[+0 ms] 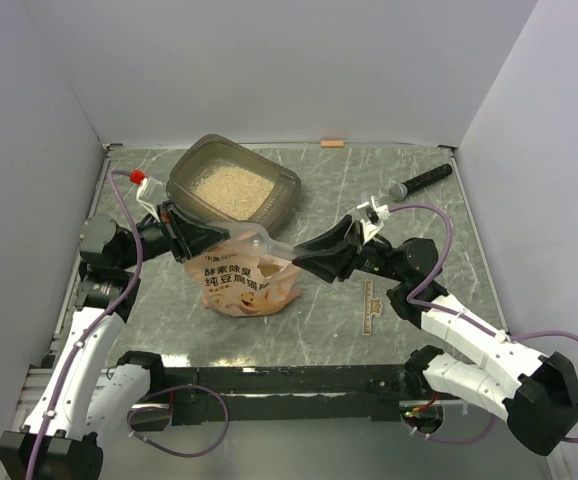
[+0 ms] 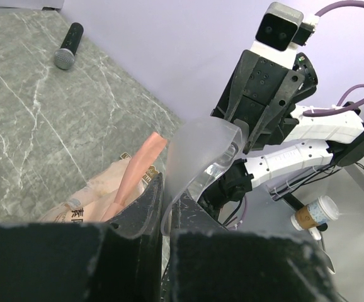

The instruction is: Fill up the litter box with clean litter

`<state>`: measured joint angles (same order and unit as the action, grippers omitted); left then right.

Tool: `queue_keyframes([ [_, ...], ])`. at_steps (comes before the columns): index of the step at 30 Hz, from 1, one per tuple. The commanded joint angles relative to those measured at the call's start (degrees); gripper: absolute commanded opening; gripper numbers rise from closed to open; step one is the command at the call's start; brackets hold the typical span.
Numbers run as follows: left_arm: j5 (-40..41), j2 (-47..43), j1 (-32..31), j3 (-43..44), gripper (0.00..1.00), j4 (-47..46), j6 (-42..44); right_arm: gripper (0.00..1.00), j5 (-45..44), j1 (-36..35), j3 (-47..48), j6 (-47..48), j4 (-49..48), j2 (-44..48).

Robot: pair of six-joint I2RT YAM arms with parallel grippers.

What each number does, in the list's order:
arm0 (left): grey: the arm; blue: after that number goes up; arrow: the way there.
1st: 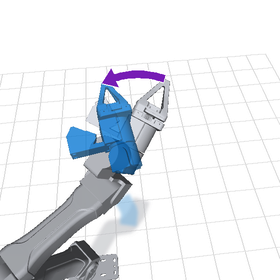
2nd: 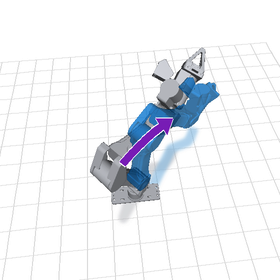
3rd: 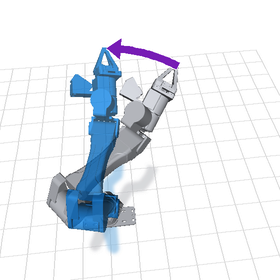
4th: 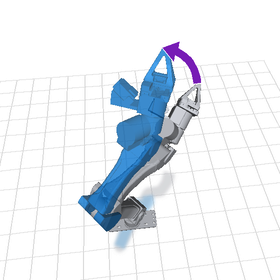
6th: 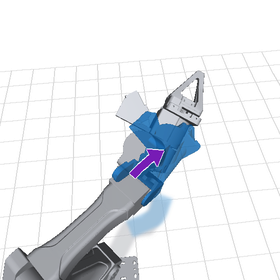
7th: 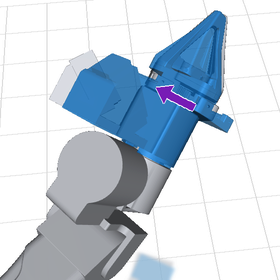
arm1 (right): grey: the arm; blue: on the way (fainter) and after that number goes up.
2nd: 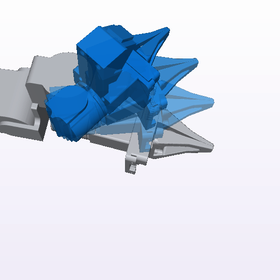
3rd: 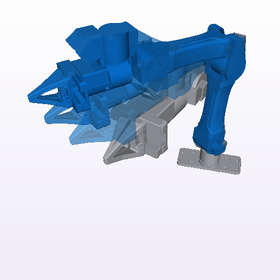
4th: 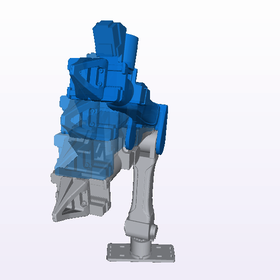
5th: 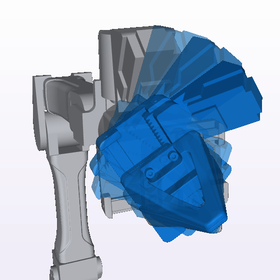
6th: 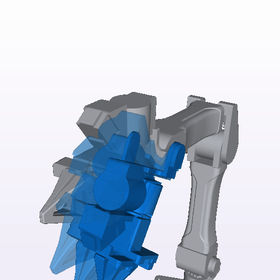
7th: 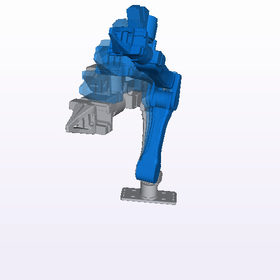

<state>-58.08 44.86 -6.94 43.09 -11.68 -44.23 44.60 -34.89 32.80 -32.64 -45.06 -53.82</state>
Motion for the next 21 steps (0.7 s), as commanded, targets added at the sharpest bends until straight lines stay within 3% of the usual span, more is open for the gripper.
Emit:
queue_keyframes([
  [1,0.25,-0.92,0.35,-0.20,0.01,-2.73,-0.42,0.39,-0.13,-0.44,1.75,0.04,-5.57,-0.40],
  [3,0.25,-0.83,0.35,-0.20,0.01,-2.99,-0.77,0.15,-0.39,-0.52,1.66,0.12,-5.39,-0.41],
  [5,0.08,-0.92,0.35,-0.29,0.01,-3.00,-0.86,0.00,-0.74,-0.53,1.66,0.39,-5.04,-0.23],
  [8,0.60,-1.09,0.35,-0.03,0.01,-1.86,0.10,0.00,-0.74,-0.61,1.57,1.00,-4.16,0.12],
  [14,-0.09,0.48,0.35,2.96,0.34,2.79,5.45,0.00,-0.74,-0.88,2.27,2.23,0.75,0.65],
  [17,-0.28,1.19,0.17,6.56,0.38,10.43,12.81,0.00,-1.36,-0.70,5.07,3.98,8.30,1.87],
  [21,7.27,0.41,-0.79,9.64,0.40,21.77,22.85,0.00,-4.25,-0.70,9.03,7.50,19.11,5.21],
])
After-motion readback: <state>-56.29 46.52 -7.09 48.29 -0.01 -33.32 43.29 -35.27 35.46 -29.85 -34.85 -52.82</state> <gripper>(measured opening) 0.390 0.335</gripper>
